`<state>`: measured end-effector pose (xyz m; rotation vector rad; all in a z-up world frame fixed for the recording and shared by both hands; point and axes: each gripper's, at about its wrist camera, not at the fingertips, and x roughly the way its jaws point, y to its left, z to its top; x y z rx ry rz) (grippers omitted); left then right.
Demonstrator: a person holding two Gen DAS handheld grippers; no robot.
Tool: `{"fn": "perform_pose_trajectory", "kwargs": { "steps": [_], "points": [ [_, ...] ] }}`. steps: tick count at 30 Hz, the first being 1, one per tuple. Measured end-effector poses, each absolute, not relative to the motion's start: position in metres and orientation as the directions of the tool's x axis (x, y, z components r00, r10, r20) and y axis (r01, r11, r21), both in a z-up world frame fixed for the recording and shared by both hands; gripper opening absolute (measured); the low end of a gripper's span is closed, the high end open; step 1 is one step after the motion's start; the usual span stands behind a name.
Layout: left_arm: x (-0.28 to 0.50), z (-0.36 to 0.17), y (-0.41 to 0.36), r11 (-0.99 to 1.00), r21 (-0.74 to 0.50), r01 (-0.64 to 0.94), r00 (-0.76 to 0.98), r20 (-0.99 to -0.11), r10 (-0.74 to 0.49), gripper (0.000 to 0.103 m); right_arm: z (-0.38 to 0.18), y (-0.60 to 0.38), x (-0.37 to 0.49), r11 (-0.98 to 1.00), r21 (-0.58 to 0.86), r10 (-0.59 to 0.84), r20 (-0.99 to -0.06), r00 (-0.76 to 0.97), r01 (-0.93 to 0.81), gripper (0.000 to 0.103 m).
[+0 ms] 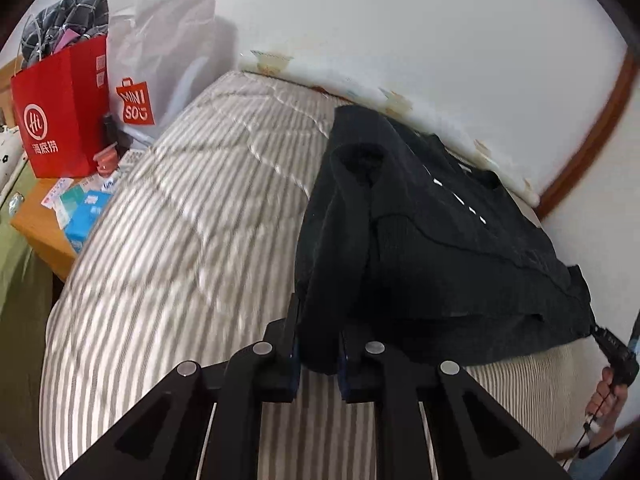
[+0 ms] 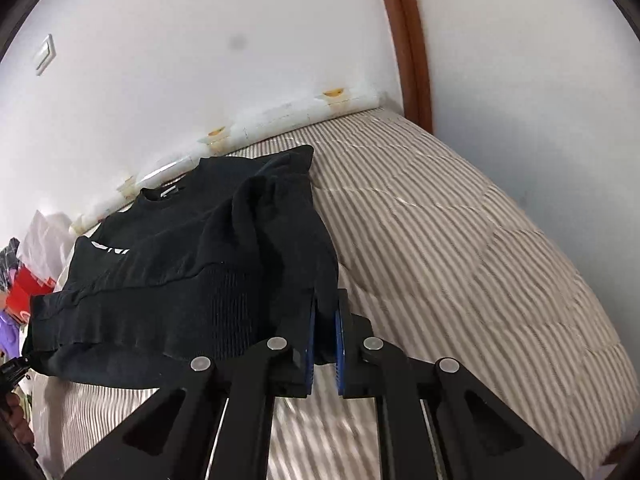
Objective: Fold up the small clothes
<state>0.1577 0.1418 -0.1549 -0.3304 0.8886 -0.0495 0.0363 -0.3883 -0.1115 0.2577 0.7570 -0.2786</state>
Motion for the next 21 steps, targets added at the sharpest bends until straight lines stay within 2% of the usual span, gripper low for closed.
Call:
{"fn": "perform_pose_trajectory", "kwargs": {
  "steps": [7, 9, 12, 16, 18, 21],
  "points": [
    [0.114, -0.16, 0.125, 0.965, -0.256, -0.062, 0.62, -0.767, -0.164, 0.014, -0.119, -0.39, -0.025, 0.927, 0.054, -0.217, -0.73, 0.648, 0.371, 0.008],
    [0.113, -0.158, 0.121, 0.97, -0.231, -0.071, 0.622, -0.771, -0.138, 0.016, -0.127, -0.388, -0.033, 0.915, 0.002, -0.271, -0.737, 0.619, 0.404, 0.009],
    [0.109, -0.154, 0.119, 0.974, -0.209, -0.083, 0.616, -0.779, -0.115, 0.021, -0.116, -0.381, -0.051, 0.907, 0.009, -0.289, -0.714, 0.637, 0.421, 0.011],
    [0.099, -0.146, 0.119, 0.974, -0.209, -0.083, 0.616, -0.779, -0.114, 0.03, -0.092, -0.352, -0.065, 0.937, 0.008, -0.251, -0.682, 0.687, 0.35, 0.022],
    [0.089, -0.141, 0.119, 0.974, -0.215, -0.071, 0.627, -0.769, -0.124, 0.034, -0.088, -0.335, -0.063, 0.956, 0.013, -0.207, -0.68, 0.703, 0.293, 0.023],
    [0.076, -0.132, 0.114, 0.979, -0.199, -0.033, 0.64, -0.757, -0.132, 0.034, -0.092, -0.311, -0.055, 0.978, 0.039, -0.121, -0.697, 0.707, 0.206, 0.023]
  ]
}}
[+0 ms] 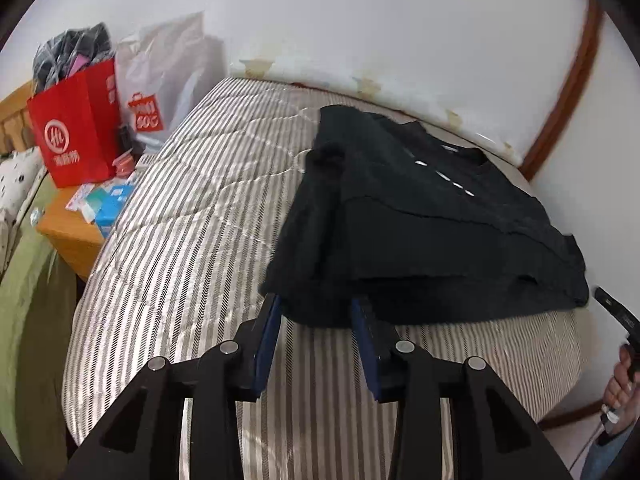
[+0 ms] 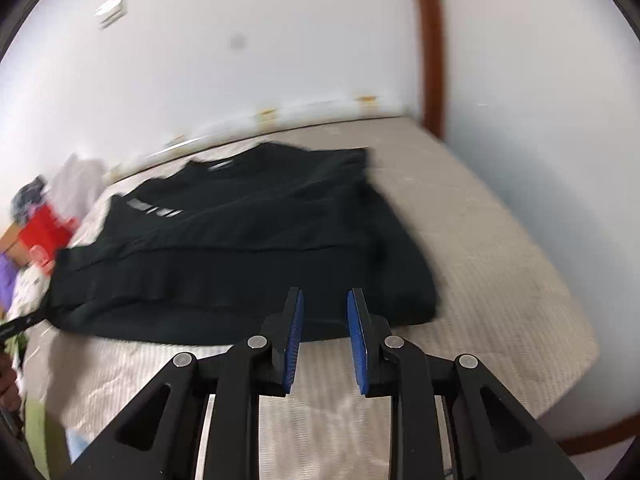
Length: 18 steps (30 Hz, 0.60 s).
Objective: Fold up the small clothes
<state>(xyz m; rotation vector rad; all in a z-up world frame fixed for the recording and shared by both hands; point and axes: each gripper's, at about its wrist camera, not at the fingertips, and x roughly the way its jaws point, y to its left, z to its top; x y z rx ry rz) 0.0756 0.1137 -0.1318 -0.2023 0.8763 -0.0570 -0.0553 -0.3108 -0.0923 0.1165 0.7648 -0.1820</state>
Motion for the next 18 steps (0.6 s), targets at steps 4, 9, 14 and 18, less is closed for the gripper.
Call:
{"fn": "perform_pose_trajectory", "kwargs": {
  "steps": [4, 9, 14, 18],
  "points": [
    [0.066, -0.124, 0.108, 0.98, -0.199, 0.015, 0.641, -0.75, -0.162, 0.034, -0.115, -0.29, -0.038, 0.987, 0.064, -0.053, -0.731, 0.68, 0.146, 0.013],
    [0.07, -0.125, 0.1, 0.969, -0.238, 0.066, 0.641, -0.734, -0.224, 0.034, -0.142, -0.279, -0.02, 0.99, 0.075, -0.017, -0.77, 0.638, 0.116, 0.011],
    [0.094, -0.139, 0.081, 0.956, -0.263, 0.13, 0.596, -0.75, -0.287, 0.029, -0.154, -0.285, -0.005, 0.987, 0.095, -0.006, -0.79, 0.613, 0.132, 0.006],
    [0.115, -0.151, 0.061, 0.951, -0.265, 0.16, 0.547, -0.778, -0.308, 0.028, -0.153, -0.282, -0.001, 0.99, 0.054, -0.036, -0.794, 0.607, 0.129, 0.004]
  ]
}}
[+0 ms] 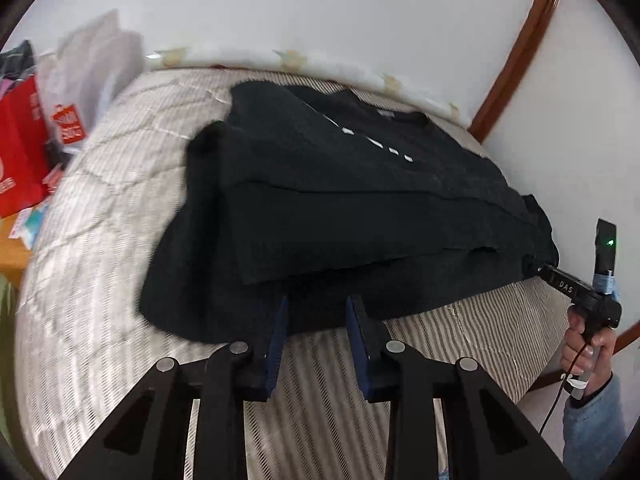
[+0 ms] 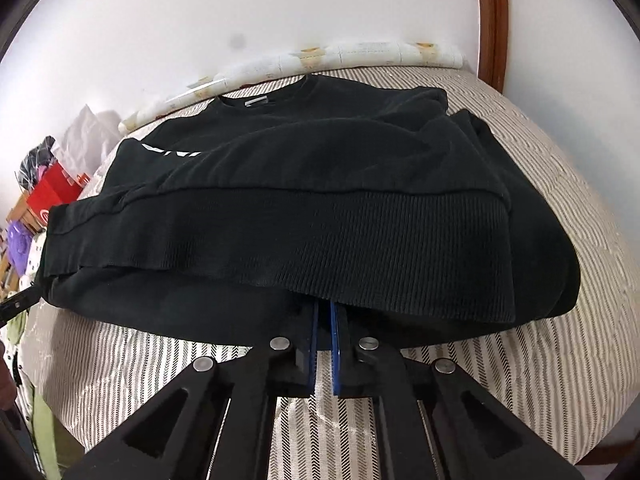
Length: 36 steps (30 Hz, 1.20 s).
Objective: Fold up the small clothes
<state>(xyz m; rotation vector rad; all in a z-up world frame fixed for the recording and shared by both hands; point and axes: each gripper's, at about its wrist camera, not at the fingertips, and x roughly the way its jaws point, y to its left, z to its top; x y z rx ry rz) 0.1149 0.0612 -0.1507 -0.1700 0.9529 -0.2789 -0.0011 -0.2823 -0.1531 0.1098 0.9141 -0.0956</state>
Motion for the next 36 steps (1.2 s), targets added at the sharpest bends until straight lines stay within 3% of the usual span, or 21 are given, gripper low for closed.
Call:
{"fn": "perform_pose_trajectory", "kwargs": {
  "steps": [9, 15, 22, 36],
  "points": [
    [0.145, -0.164, 0.031, 0.965, -0.204, 0.164, 0.506, -0.823, -0.26, 0.028, -0.153, -0.28, 0.017, 0.988, -0.009, -0.098, -0.802, 0.589, 0.153, 0.001],
    [0.158, -0.148, 0.037, 0.958, -0.238, 0.158, 0.545, -0.788, -0.286, 0.028, -0.138, -0.277, 0.042, 0.987, -0.04, -0.128, -0.78, 0.613, 0.155, 0.002],
    [0.176, -0.118, 0.047, 0.951, -0.263, 0.162, 0.63, -0.714, -0.305, 0.028, -0.122, -0.289, 0.075, 0.986, 0.033, -0.081, -0.761, 0.644, 0.163, 0.002],
    [0.253, -0.089, 0.043, 0.95, -0.257, 0.176, 0.672, -0.674, -0.307, 0.028, -0.105, -0.306, 0.155, 0.982, 0.034, -0.097, -0.748, 0.657, 0.183, 0.001]
  ]
}}
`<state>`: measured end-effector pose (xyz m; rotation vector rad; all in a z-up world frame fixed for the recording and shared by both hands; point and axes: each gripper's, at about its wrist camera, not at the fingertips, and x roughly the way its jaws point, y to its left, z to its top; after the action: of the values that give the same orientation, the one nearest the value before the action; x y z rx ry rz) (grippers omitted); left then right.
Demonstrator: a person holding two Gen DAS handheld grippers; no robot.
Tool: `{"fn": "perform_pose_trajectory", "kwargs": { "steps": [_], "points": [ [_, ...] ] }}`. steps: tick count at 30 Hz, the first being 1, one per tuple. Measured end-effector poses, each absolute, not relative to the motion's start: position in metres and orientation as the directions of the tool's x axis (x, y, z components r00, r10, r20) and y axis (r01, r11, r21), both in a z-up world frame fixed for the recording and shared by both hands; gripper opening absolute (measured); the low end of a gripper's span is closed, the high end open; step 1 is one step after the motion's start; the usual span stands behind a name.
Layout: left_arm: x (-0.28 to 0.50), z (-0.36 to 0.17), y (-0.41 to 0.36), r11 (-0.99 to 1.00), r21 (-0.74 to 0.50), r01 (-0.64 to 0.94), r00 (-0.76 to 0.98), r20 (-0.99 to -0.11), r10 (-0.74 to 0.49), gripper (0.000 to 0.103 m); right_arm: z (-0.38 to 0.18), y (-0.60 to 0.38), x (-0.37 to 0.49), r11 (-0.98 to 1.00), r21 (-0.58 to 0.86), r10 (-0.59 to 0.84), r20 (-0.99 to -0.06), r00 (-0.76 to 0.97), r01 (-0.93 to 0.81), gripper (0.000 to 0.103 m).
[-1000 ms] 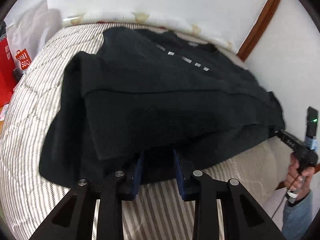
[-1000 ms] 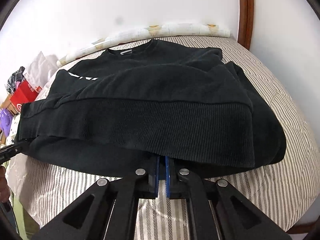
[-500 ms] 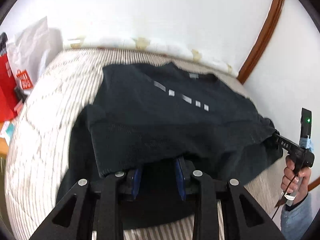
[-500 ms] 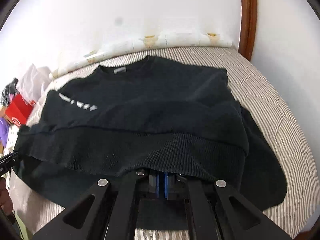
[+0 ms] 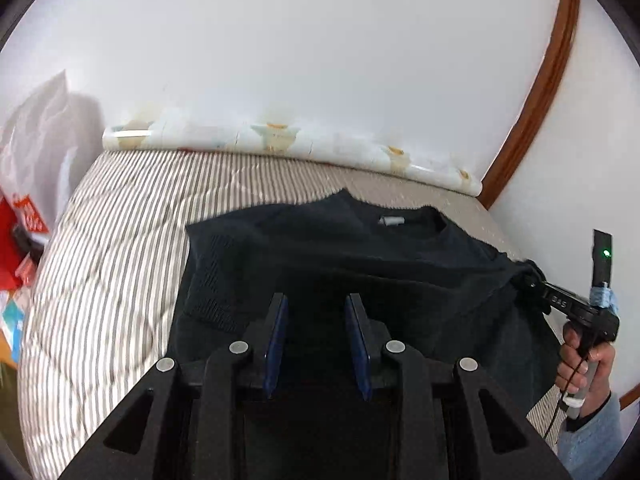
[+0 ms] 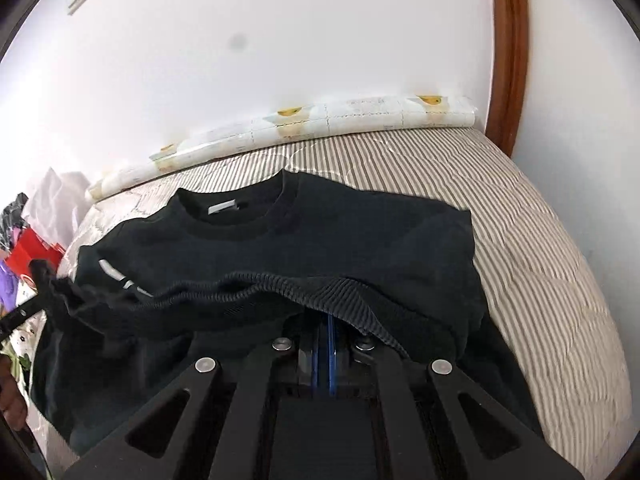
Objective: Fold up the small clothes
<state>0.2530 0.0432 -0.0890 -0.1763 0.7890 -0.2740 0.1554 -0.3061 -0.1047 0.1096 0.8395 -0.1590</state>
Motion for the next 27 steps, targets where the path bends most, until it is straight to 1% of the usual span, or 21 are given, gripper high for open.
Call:
{"fn": "perform_pose_trajectory", "kwargs": {
  "steps": [4, 6, 7, 8, 10, 12, 13, 15, 19, 20, 23, 27],
  "points": [
    [0.257, -0.085, 0.049, 0.954, -0.24, 0.182, 0.681, -0.669, -0.298, 0.029, -0.098, -0.297, 0.179, 0.99, -0.03, -0.111, -0.764, 0.636, 0.137, 0.002],
    [0.259, -0.087, 0.053, 0.956, -0.236, 0.175, 0.68, -0.673, -0.291, 0.03, -0.092, -0.291, 0.188, 0.994, -0.034, -0.09, -0.766, 0.637, 0.1, 0.013],
    [0.26, -0.089, 0.056, 0.957, -0.238, 0.168, 0.68, -0.675, -0.287, 0.03, -0.09, -0.287, 0.193, 0.997, -0.033, -0.068, -0.779, 0.623, 0.067, 0.029],
    [0.259, -0.092, 0.06, 0.957, -0.243, 0.158, 0.678, -0.678, -0.284, 0.03, -0.087, -0.285, 0.196, 0.998, -0.04, -0.062, -0.784, 0.618, 0.048, 0.037],
    [0.26, -0.098, 0.066, 0.957, -0.253, 0.14, 0.675, -0.683, -0.279, 0.03, -0.078, -0.283, 0.192, 0.996, -0.072, -0.094, -0.755, 0.649, 0.06, 0.039],
    [0.261, -0.104, 0.074, 0.959, -0.254, 0.124, 0.67, -0.692, -0.27, 0.035, -0.066, -0.286, 0.184, 0.994, -0.085, -0.107, -0.732, 0.673, 0.066, 0.041],
    [0.261, -0.108, 0.078, 0.962, -0.248, 0.113, 0.668, -0.698, -0.259, 0.037, -0.061, -0.289, 0.181, 0.995, -0.075, -0.101, -0.725, 0.682, 0.068, 0.044],
    [0.262, -0.113, 0.086, 0.969, -0.231, 0.091, 0.663, -0.711, -0.233, 0.038, -0.054, -0.299, 0.171, 0.993, -0.075, -0.117, -0.708, 0.696, 0.09, 0.048],
    [0.266, -0.122, 0.094, 0.977, -0.197, 0.086, 0.638, -0.742, -0.206, 0.038, -0.056, -0.321, 0.15, 0.978, -0.158, -0.21, -0.686, 0.697, 0.139, 0.058],
    [0.269, -0.124, 0.094, 0.978, -0.188, 0.088, 0.63, -0.75, -0.201, 0.038, -0.057, -0.326, 0.147, 0.976, -0.162, -0.219, -0.687, 0.693, 0.148, 0.059],
    [0.279, -0.13, 0.092, 0.979, -0.181, 0.096, 0.61, -0.766, -0.202, 0.038, -0.073, -0.346, 0.146, 0.977, -0.132, -0.208, -0.728, 0.654, 0.165, 0.059],
    [0.291, -0.137, 0.092, 0.972, -0.219, 0.085, 0.588, -0.777, -0.226, 0.038, -0.097, -0.353, 0.165, 0.98, -0.13, -0.194, -0.763, 0.617, 0.148, 0.059]
  ]
}}
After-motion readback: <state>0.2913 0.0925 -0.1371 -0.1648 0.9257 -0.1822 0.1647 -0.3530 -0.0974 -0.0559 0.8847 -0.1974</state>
